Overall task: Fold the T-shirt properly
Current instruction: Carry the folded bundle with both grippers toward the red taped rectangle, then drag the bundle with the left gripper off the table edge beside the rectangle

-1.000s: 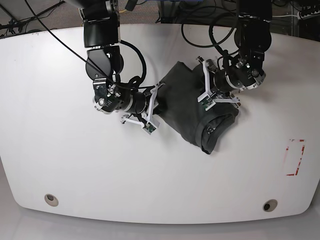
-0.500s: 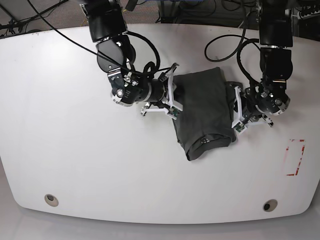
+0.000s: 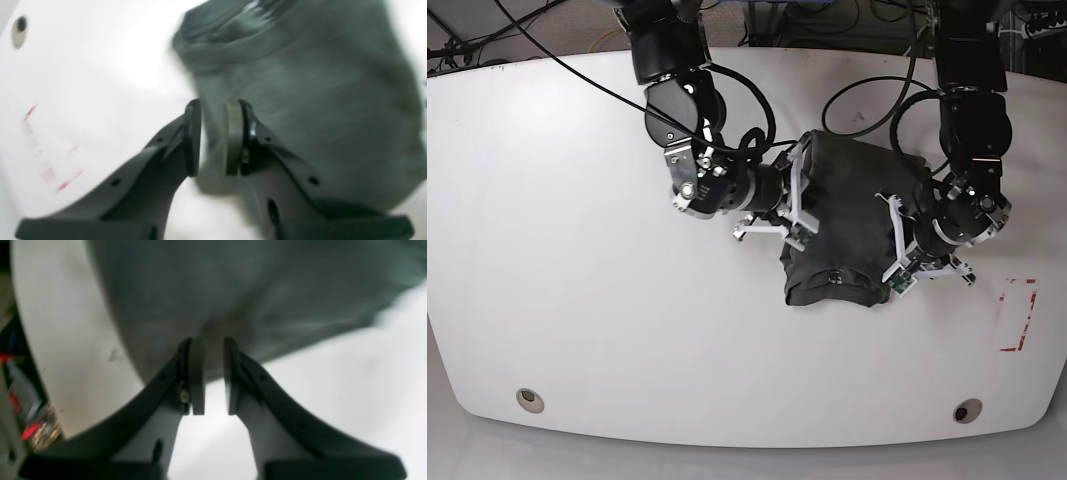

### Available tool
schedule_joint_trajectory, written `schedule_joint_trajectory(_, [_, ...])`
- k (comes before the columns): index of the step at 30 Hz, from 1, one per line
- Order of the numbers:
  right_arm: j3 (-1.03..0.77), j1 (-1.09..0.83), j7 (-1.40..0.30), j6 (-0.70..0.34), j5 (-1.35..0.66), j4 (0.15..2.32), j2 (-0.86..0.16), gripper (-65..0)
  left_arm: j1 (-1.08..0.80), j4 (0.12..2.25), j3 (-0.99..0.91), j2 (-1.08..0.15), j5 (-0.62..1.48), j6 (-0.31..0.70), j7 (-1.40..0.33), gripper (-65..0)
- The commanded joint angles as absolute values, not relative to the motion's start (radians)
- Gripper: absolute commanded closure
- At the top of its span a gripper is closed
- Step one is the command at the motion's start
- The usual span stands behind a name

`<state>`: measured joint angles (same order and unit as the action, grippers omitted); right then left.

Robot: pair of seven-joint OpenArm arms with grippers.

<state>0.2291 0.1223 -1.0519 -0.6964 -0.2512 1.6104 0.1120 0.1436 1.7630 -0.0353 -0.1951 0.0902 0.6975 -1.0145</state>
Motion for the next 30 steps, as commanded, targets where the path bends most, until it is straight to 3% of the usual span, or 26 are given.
schedule_joint_trajectory(1, [0.16, 0.143, -1.032, -0.698, -0.271, 1.658, 0.093, -8.6, 0.163, 1.784, -0.036, -0.142, 0.097, 0.698, -1.0, -11.9])
schedule_joint_trajectory(4, [0.107, 0.143, -1.033, -0.698, -0.291, 1.698, 0.067, -8.6, 0.151, 1.782, -0.036, -0.101, 0.097, 0.659, -1.0, -21.0])
schedule_joint_trajectory(6, [0.059, 0.142, -1.046, -0.698, -0.34, 1.715, 0.025, -8.4, 0.128, 1.779, -0.035, -0.074, 0.097, 0.578, -0.984, -30.7])
schedule_joint_trajectory(9, [-0.007, 0.151, -1.067, -0.698, -0.407, 1.699, -0.016, -8.6, 0.117, 1.747, -0.025, -0.036, 0.097, 0.489, -0.921, -37.9])
schedule_joint_trajectory(15, [-0.105, 0.145, -1.089, -0.698, -0.49, 1.684, -0.062, -8.6, 0.076, 1.636, 0.007, -0.027, 0.099, 0.453, -0.903, -37.2])
schedule_joint_trajectory(18, [-0.125, 0.142, -1.09, -0.698, -0.498, 1.682, -0.07, -8.6, 0.065, 1.581, 0.004, -0.031, 0.101, 0.452, -0.857, -33.3])
schedule_joint_trajectory(30, [-0.177, 0.13, -1.092, -0.698, -0.496, 1.713, -0.096, -8.6, 0.038, 1.423, -0.191, -0.174, 0.105, 0.456, -0.783, -31.0])
